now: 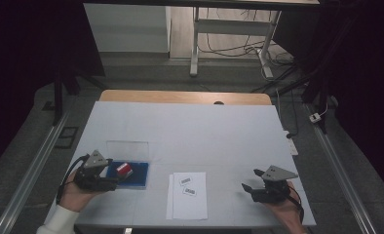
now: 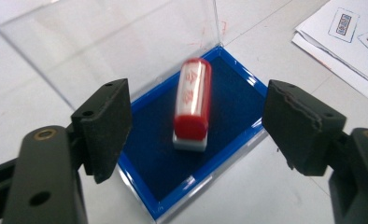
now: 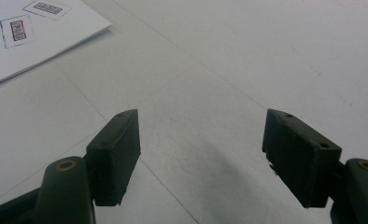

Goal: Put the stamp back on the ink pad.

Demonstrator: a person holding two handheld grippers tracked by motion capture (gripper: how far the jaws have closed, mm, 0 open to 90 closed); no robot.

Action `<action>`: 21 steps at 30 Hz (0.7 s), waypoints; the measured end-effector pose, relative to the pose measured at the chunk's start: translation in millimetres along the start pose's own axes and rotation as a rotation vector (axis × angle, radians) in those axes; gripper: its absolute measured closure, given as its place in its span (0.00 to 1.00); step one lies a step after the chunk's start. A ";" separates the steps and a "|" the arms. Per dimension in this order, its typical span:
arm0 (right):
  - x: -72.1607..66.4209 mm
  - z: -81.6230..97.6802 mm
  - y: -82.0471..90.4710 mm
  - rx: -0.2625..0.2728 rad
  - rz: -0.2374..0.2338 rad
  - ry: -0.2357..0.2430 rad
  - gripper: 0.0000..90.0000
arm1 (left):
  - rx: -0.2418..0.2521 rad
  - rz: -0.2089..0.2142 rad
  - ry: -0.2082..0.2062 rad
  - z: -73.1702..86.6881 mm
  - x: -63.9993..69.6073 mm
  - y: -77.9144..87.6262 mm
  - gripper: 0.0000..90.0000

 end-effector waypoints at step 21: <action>-4.0 -2.8 4.0 0.053 -0.014 0.021 0.31 | 0.017 -0.028 0.047 35.2 8.5 5.7 0.22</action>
Point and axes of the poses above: each handheld gripper's, and its own axes: y roughly backward along the jaws, z roughly out of its underside, x roughly to its right, the point moved 4 cm from there along -y, roughly forward along the jaws, and after that the axes turned 13 degrees about -z, right-handed, at the moved point
